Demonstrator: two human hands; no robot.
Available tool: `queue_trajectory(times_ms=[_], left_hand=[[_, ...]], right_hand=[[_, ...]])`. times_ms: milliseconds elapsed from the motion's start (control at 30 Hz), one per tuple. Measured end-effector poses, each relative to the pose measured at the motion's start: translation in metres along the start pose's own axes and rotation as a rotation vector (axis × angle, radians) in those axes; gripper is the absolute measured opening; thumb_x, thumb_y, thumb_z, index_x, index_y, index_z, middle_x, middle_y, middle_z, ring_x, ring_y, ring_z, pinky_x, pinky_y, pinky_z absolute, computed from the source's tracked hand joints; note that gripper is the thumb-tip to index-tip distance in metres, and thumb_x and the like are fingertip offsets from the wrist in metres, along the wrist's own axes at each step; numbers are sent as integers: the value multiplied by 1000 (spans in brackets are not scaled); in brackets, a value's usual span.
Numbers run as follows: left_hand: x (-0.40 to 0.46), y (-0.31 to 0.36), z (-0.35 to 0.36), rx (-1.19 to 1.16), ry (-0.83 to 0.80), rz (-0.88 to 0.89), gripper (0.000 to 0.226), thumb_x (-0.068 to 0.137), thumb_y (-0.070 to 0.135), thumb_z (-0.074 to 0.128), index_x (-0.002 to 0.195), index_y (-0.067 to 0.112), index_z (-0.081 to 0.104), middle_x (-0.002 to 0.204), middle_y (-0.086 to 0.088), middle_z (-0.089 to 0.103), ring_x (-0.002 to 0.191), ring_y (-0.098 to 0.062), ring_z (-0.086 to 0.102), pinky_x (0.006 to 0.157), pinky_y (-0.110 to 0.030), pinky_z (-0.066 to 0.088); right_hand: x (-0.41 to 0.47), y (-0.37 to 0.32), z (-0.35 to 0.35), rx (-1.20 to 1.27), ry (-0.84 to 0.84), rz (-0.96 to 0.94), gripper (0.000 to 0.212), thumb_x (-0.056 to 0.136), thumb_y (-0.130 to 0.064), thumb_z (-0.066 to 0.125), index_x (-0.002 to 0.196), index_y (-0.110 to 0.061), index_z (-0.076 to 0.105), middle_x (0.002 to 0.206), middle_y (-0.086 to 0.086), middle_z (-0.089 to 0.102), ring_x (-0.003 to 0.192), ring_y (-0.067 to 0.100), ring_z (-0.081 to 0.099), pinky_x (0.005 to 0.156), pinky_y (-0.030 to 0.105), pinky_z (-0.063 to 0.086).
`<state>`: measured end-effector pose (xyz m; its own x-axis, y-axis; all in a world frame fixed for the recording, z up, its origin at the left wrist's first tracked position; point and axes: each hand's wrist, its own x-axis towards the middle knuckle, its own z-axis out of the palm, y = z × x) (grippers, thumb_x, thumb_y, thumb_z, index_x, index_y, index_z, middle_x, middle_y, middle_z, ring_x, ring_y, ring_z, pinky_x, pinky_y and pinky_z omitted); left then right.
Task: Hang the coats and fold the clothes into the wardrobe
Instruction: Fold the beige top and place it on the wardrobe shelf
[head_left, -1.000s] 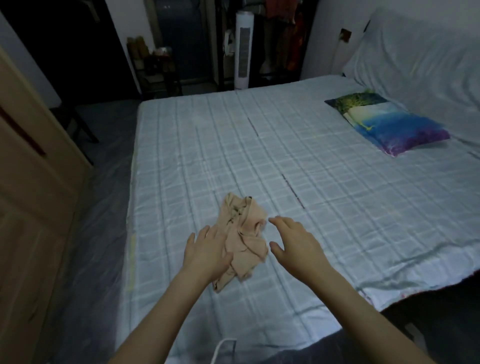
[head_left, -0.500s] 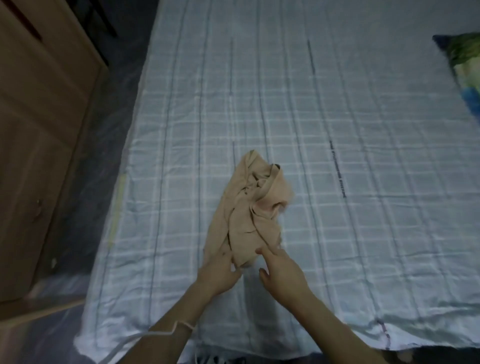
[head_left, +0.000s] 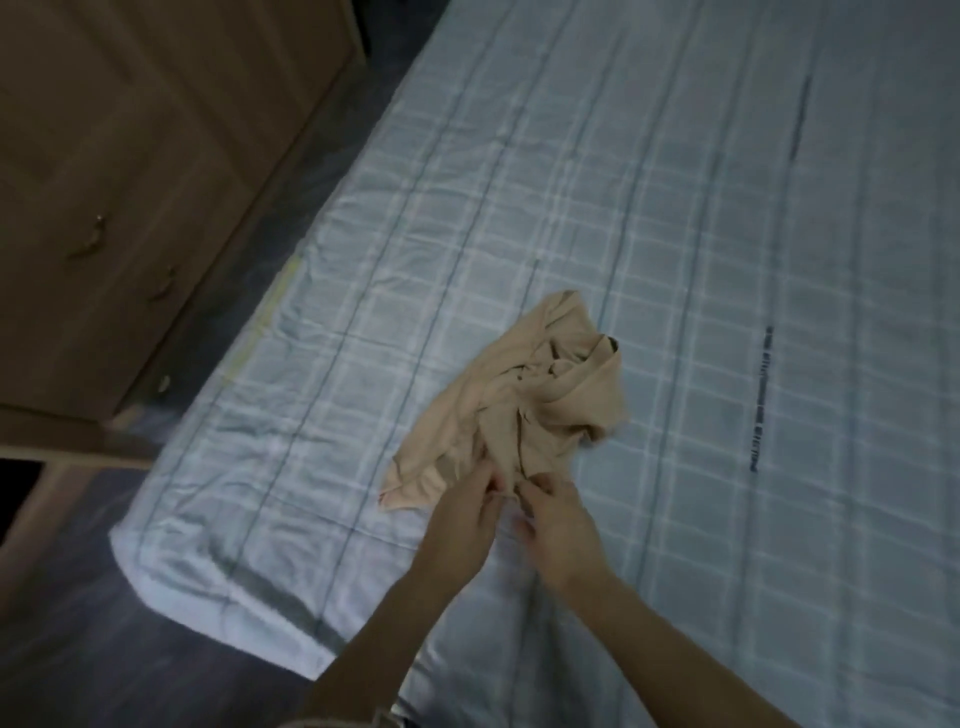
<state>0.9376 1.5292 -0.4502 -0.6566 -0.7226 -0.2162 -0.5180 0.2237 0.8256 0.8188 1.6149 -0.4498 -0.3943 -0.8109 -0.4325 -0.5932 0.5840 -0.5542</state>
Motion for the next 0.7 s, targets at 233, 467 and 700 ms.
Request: queue_trajectory(times_ms=[233, 467, 700], left_hand=[[12, 135, -62, -185, -17, -163, 24, 87, 47, 65, 92, 32, 47, 75, 1, 63, 61, -8, 56, 57, -27, 44], [58, 249, -149, 728, -62, 276, 13, 72, 29, 54, 82, 27, 62, 87, 3, 65, 89, -23, 61, 68, -34, 44], [75, 339, -143, 377, -246, 321, 31, 89, 38, 67, 70, 13, 60, 61, 5, 56, 56, -4, 52, 59, -30, 36]], right_hand=[[-27, -32, -172, 271, 208, -198, 16, 92, -9, 55, 91, -22, 65, 80, -10, 62, 71, 1, 54, 65, 5, 37], [-107, -23, -379, -199, 380, -300, 25, 90, -35, 51, 68, -24, 48, 57, -7, 52, 63, 14, 55, 59, 39, 46], [-154, 11, -470, -243, 619, -118, 46, 97, -42, 46, 59, -14, 50, 51, -4, 51, 52, 20, 51, 49, 31, 34]])
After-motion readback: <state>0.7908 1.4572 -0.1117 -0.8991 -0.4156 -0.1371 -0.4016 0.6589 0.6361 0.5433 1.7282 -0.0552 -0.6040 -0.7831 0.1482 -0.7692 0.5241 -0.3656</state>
